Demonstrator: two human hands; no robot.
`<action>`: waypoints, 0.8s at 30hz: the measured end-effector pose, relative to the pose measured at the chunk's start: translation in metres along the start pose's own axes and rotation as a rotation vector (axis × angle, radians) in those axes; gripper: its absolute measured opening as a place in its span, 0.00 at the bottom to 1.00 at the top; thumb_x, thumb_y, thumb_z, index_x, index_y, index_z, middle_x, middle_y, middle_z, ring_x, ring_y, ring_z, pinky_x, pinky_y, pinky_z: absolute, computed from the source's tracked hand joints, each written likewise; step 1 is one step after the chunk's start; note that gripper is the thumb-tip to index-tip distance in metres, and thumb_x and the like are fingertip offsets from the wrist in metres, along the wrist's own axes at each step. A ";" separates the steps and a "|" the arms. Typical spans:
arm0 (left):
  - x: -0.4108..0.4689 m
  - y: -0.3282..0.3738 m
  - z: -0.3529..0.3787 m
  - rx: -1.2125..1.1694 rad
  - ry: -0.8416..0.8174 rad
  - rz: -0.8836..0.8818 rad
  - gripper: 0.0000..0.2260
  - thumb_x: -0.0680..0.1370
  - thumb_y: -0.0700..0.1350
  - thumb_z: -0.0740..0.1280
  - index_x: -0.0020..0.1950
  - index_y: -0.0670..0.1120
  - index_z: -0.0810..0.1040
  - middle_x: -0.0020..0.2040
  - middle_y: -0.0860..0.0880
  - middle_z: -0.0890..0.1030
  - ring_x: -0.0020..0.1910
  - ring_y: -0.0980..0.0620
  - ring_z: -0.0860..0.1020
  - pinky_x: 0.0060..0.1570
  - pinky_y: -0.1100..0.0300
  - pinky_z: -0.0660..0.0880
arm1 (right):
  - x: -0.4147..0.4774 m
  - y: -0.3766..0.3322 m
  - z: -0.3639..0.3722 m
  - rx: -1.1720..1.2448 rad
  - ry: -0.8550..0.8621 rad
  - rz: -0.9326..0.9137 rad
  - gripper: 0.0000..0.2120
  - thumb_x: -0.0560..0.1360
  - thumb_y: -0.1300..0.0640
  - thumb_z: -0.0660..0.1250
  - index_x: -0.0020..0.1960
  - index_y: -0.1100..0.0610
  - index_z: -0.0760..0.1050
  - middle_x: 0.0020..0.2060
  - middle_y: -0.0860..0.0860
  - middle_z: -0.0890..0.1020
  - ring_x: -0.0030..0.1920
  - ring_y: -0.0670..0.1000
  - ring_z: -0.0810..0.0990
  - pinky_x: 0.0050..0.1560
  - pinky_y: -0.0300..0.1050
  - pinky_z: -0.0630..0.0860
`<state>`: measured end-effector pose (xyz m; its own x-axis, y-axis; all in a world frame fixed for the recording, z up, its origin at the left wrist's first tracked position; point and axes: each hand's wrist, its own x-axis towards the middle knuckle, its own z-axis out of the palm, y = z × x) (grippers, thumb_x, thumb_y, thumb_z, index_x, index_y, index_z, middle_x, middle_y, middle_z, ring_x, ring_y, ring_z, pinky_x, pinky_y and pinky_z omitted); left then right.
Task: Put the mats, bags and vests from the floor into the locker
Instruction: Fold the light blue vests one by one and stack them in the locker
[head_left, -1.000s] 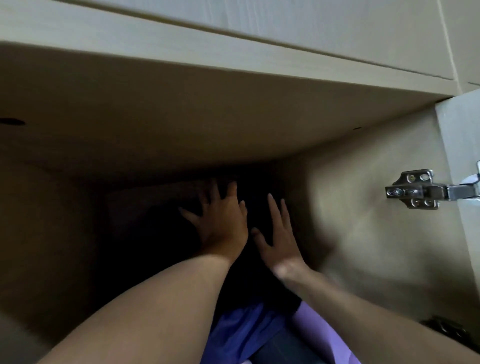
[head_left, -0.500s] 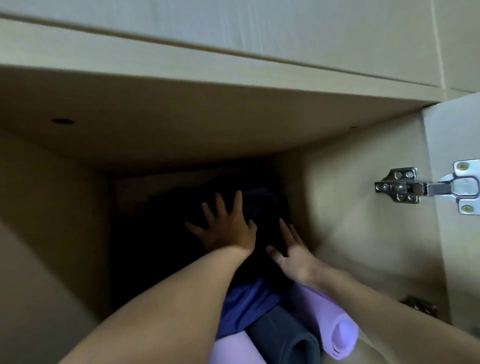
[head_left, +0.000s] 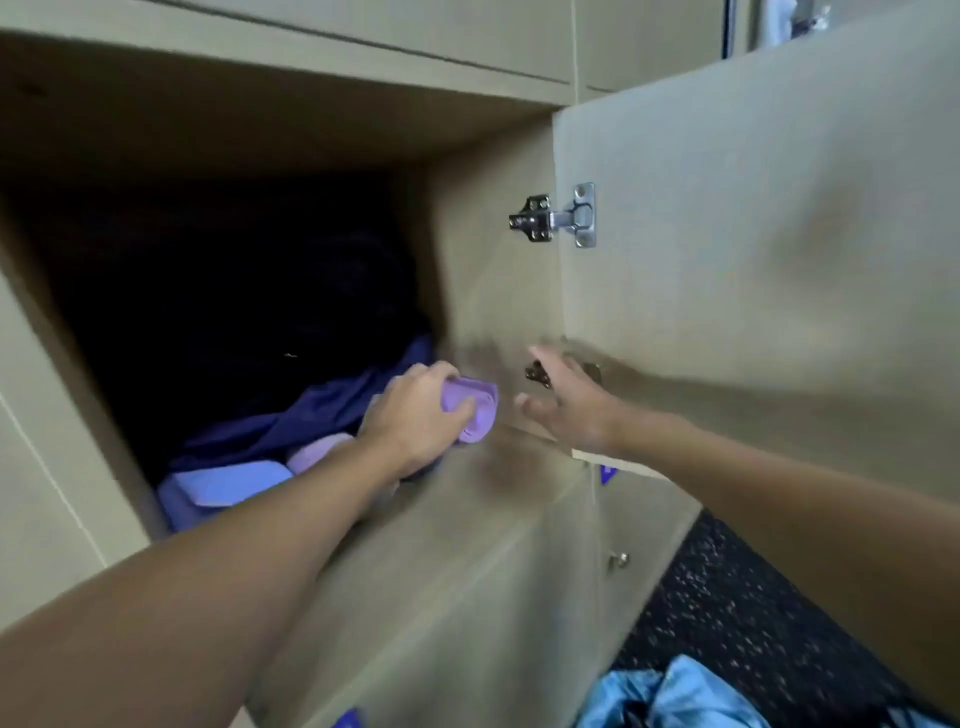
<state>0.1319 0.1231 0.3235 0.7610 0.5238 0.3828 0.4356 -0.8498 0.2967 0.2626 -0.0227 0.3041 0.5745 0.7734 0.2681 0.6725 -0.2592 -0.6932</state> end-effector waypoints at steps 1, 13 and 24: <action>-0.013 0.007 0.011 -0.057 -0.019 0.012 0.15 0.76 0.54 0.65 0.61 0.53 0.78 0.60 0.48 0.79 0.61 0.43 0.77 0.60 0.49 0.74 | -0.021 0.007 -0.005 -0.012 0.003 0.026 0.32 0.80 0.50 0.62 0.79 0.53 0.51 0.74 0.57 0.60 0.73 0.55 0.63 0.71 0.49 0.65; -0.184 0.100 0.193 -0.378 -0.524 0.165 0.08 0.77 0.53 0.68 0.54 0.53 0.81 0.50 0.54 0.82 0.51 0.52 0.80 0.57 0.55 0.76 | -0.277 0.141 0.018 -0.074 0.015 0.530 0.28 0.80 0.54 0.63 0.76 0.57 0.57 0.67 0.59 0.70 0.65 0.55 0.73 0.61 0.43 0.68; -0.300 0.097 0.308 -0.146 -0.913 0.161 0.33 0.73 0.63 0.67 0.75 0.57 0.63 0.71 0.51 0.71 0.70 0.46 0.71 0.66 0.46 0.69 | -0.396 0.236 0.105 -0.093 -0.074 0.701 0.28 0.79 0.53 0.66 0.75 0.58 0.61 0.71 0.56 0.70 0.71 0.56 0.69 0.67 0.45 0.66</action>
<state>0.0941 -0.1347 -0.0316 0.9168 0.0984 -0.3871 0.2743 -0.8597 0.4308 0.1448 -0.3287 -0.0360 0.8555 0.4426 -0.2688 0.1947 -0.7559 -0.6251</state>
